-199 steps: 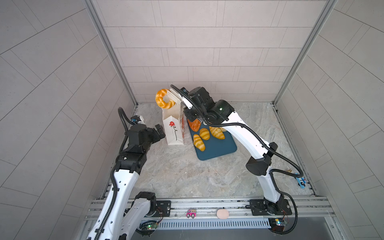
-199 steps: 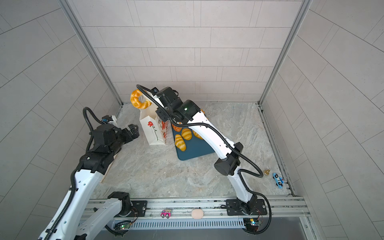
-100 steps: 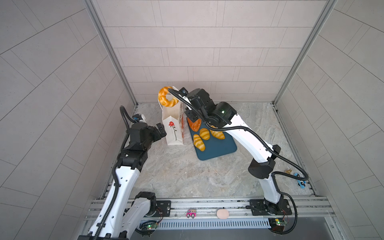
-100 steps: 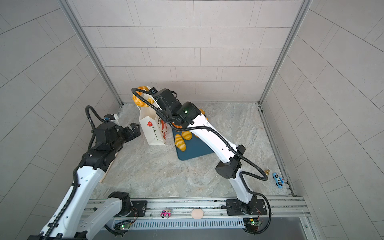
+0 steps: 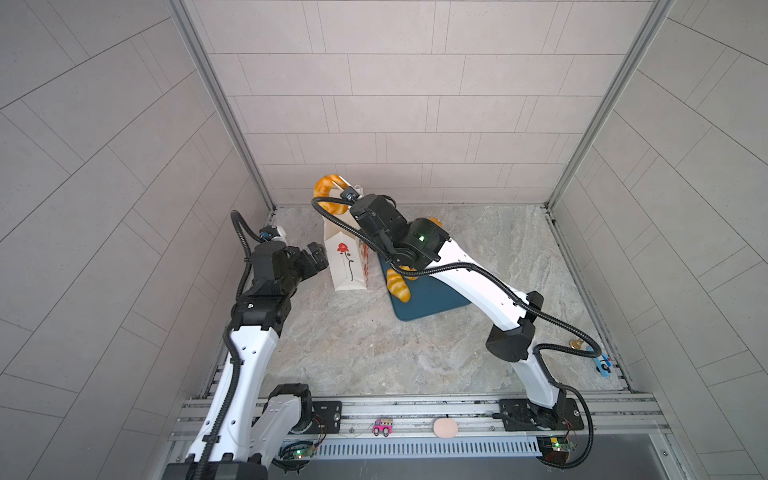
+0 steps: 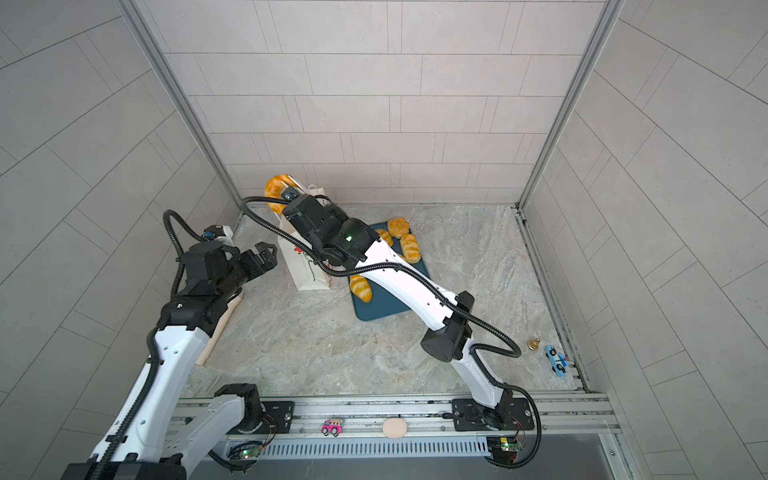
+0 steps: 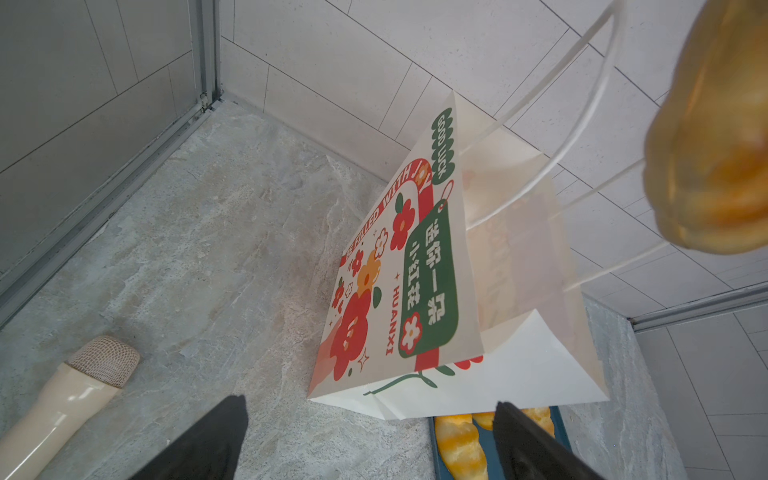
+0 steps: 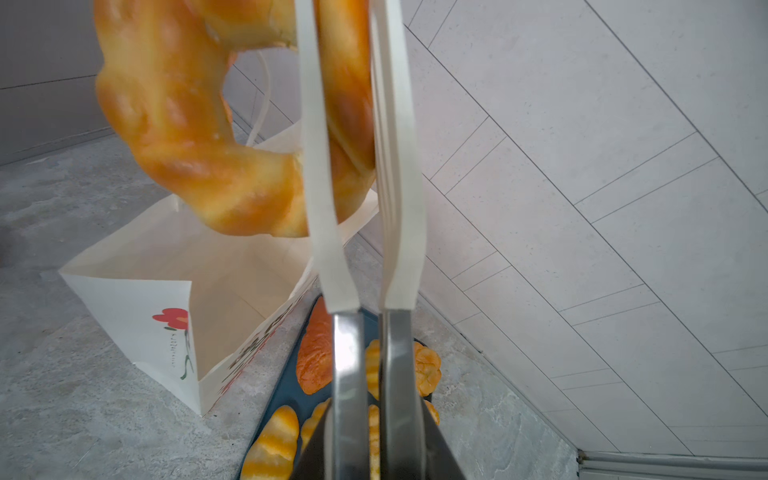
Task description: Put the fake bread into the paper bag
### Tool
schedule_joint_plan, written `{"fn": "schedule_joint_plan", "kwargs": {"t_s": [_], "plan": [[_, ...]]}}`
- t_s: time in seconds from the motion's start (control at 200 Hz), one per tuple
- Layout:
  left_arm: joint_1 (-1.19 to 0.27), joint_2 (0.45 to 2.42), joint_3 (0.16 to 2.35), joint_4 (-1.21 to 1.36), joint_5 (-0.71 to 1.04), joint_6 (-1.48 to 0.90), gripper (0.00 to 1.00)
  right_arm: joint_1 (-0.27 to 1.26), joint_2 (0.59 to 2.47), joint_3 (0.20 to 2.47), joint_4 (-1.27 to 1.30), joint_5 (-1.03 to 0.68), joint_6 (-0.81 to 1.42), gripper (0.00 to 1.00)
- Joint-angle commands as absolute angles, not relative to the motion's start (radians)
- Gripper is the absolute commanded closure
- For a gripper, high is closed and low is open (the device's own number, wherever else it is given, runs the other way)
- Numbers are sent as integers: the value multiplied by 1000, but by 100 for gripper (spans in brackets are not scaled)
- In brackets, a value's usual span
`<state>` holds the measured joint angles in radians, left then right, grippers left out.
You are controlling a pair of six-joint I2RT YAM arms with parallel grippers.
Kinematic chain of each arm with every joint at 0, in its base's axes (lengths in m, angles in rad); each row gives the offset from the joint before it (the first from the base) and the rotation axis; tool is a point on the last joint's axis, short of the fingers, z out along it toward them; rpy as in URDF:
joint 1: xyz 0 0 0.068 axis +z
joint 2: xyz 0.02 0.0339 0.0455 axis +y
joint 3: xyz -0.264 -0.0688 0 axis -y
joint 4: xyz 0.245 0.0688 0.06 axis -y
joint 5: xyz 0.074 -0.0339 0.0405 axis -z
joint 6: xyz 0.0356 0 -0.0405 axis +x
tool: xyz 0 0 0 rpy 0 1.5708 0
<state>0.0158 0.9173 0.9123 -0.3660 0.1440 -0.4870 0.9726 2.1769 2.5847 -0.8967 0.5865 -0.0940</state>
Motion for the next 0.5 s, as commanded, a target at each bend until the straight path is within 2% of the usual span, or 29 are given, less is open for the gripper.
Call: {"fn": "schedule_joint_plan", "kwargs": {"t_s": [0.0, 0.245, 0.495], "plan": [[24, 912, 929, -314, 184, -502, 0, 974, 2191, 2603, -857, 707, -95, 73], [25, 969, 993, -270, 207, -512, 0, 973, 2210, 2603, -866, 732, -122, 73], [26, 1083, 1067, -160, 337, -575, 1, 973, 2216, 2599, -903, 766, -127, 73]]}}
